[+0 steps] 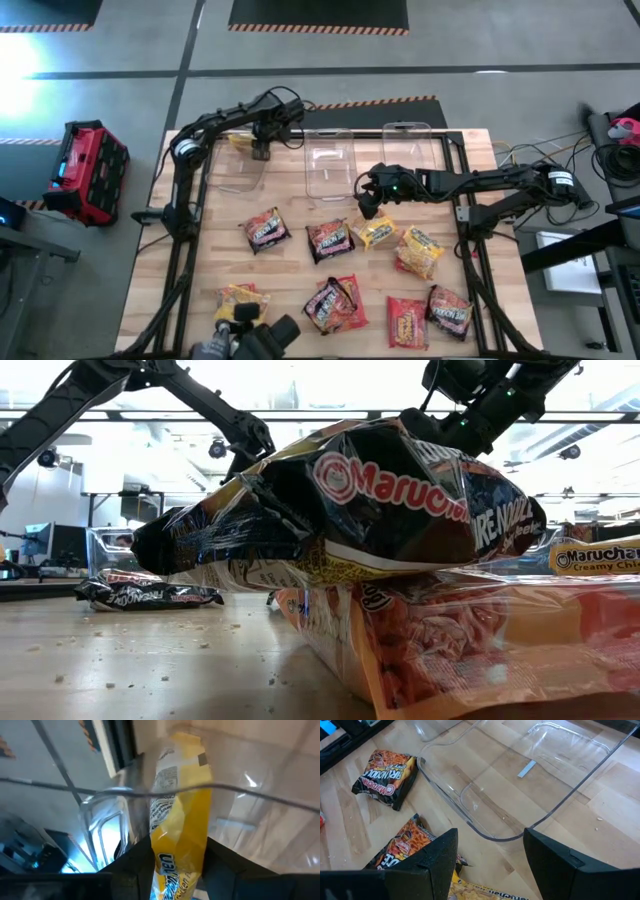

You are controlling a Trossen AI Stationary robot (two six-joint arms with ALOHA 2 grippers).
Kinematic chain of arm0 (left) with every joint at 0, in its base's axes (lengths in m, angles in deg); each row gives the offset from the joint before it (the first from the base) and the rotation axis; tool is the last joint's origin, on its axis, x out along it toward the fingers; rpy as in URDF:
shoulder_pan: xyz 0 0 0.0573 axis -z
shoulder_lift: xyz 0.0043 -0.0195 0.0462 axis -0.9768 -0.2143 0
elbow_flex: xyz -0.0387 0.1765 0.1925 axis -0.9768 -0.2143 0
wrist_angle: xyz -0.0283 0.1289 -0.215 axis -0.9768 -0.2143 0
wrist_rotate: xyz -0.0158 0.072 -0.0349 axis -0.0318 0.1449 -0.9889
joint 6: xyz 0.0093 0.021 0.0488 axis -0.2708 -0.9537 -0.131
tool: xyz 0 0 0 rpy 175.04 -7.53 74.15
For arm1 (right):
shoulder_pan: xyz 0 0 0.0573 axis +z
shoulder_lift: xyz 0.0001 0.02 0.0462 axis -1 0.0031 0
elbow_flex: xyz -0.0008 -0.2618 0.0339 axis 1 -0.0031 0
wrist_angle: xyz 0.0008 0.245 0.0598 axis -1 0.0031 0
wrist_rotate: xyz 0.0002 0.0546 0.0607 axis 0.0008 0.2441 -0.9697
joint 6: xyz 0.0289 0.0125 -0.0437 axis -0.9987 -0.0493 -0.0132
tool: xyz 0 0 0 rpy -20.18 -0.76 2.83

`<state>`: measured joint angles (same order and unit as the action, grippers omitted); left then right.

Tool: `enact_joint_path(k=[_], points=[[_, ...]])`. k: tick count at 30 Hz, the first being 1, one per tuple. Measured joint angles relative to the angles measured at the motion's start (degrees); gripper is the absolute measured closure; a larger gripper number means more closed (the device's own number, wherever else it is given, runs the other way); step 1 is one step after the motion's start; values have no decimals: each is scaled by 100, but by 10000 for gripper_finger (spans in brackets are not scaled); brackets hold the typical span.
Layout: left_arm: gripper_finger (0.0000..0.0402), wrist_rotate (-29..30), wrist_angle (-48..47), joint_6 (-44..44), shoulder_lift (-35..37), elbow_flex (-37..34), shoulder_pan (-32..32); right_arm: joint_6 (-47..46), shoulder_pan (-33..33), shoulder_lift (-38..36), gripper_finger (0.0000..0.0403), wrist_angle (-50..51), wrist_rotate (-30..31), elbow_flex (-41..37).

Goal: Sort Maruchan noodles
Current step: Put the yellow noodle pack into the left transparent bin

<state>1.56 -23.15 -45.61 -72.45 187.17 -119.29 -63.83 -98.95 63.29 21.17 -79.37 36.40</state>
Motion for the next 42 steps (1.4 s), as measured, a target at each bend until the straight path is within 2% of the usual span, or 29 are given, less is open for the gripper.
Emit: enact_joint_path(k=[6,11,16,21,24,29,42], points=[[282,147,76,799,-29,-4,-48,0,-2,0,188,0,0,0],[282,269,56,950,-25,-6,-72,0,0,0,188,0,0,-2],[282,388,-178,408,-15,-7,-75,0,0,0,188,0,0,-2],[282,-153,-663,-192,-7,-7,-73,0,-1,0,188,-2,0,-2],[282,-198,-643,-420,-5,-7,-73,0,-1,0,188,0,0,-1],[282,-114,-78,-437,6,-7,-82,0,0,0,188,0,1,-2],[276,-470,-64,-373,6,-7,-82,0,0,0,188,0,2,-2]])
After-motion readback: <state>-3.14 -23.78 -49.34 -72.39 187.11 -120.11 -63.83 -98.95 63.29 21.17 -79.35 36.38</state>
